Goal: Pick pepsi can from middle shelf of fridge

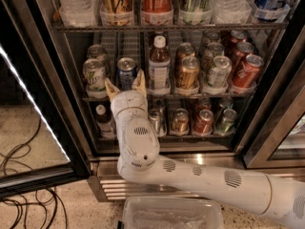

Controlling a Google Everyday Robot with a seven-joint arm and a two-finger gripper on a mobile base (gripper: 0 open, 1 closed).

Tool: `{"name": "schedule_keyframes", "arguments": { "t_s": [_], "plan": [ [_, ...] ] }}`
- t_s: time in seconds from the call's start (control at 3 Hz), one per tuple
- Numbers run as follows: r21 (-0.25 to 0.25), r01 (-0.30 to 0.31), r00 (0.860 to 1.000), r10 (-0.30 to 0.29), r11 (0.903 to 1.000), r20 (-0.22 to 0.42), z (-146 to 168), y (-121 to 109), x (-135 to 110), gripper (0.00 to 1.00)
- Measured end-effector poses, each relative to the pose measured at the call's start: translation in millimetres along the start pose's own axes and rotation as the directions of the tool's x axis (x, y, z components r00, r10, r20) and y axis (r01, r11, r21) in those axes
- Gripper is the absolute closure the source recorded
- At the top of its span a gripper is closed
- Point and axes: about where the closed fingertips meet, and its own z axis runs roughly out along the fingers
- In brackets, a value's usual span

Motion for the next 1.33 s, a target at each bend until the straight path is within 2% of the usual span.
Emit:
{"name": "schedule_keyframes", "arguments": {
  "t_s": [0.33,0.67,1.33],
  "plan": [
    [0.008,-0.002,1.000,0.002,1.0000,-0.002,3.8,-2.0,1.2,0.37],
    [0.010,0.019,1.000,-0.019,0.9998,-0.020,30.5,-2.5,9.9,0.41],
    [0.012,0.016,0.999,-0.015,0.9998,-0.031,36.6,-2.6,15.5,0.38]
  ]
}}
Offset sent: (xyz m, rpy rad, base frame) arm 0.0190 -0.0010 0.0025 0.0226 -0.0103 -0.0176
